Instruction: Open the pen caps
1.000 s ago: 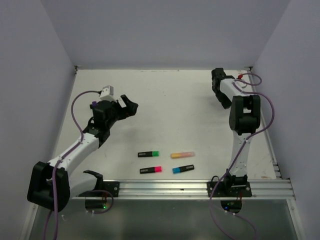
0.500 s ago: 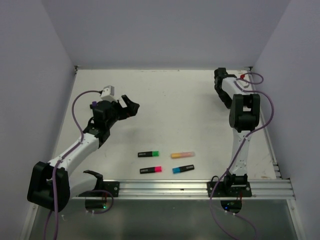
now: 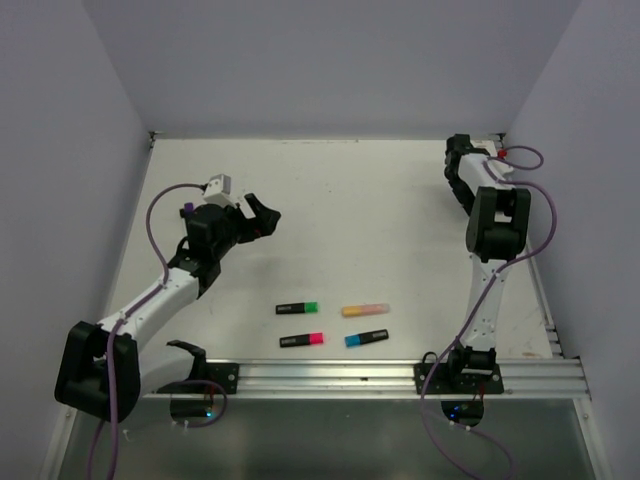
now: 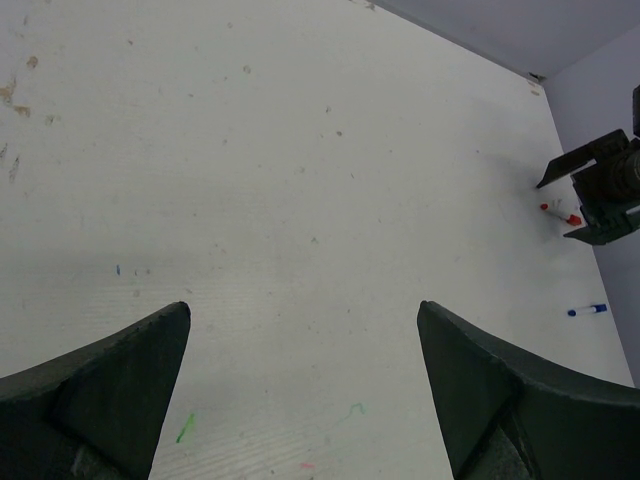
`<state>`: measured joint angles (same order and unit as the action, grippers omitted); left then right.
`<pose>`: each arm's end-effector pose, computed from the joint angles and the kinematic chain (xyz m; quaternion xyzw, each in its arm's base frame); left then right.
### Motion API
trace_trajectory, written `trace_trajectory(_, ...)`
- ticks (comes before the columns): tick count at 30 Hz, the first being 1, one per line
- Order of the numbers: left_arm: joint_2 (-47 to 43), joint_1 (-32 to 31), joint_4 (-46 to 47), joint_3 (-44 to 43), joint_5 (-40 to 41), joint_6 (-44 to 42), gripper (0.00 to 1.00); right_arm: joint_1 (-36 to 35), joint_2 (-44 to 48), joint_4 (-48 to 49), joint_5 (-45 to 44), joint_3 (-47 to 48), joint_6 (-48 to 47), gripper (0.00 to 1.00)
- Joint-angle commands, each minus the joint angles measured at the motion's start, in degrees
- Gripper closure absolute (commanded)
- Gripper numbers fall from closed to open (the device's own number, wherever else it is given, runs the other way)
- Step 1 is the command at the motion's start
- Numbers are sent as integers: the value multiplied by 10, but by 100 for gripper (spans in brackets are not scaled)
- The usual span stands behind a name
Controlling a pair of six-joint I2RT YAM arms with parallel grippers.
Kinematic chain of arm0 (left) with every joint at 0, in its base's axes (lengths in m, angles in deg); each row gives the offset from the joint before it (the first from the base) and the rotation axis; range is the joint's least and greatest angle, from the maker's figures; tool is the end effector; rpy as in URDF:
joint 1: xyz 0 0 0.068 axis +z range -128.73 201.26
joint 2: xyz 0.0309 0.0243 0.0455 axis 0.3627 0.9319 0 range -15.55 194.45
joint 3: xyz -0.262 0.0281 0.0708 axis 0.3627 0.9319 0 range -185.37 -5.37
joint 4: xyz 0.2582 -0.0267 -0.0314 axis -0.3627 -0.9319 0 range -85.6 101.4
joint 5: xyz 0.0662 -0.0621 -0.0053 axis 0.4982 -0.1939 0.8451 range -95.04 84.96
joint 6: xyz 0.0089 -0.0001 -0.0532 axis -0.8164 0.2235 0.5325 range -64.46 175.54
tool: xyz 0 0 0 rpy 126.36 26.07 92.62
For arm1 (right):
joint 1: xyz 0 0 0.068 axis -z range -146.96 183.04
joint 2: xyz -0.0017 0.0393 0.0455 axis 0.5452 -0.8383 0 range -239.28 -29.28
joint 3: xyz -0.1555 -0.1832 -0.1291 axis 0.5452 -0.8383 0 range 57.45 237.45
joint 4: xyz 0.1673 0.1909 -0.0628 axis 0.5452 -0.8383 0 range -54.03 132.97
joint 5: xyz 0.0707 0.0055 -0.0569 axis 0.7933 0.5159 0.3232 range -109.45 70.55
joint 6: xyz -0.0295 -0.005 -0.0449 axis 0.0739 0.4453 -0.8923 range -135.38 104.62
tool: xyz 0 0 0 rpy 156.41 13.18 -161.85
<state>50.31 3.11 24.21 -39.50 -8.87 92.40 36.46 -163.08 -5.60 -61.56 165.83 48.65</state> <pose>0.2421 -0.0820 0.2412 -0.1130 0.8056 -0.2925 0.5027 0.4752 -0.0524 0.1565 0.5547 0.7408 -0.2416 0.2917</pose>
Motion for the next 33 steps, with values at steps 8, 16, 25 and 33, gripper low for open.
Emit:
trace_trajectory(8, 13, -5, 35, 6, -9, -1, 0, 15, -1, 4, 2, -36, -26, 17)
trace_trajectory(16, 10, -6, 35, 9, -7, -2, 0, 20, 14, 45, 19, -84, -66, 37)
trace_trajectory(25, 3, -5, 31, 9, -2, -3, 0, 19, 42, 67, 13, -134, -88, 65)
trace_trajectory(33, 4, -6, 28, 8, 4, -3, 0, 15, 62, 92, 15, -174, -128, 90)
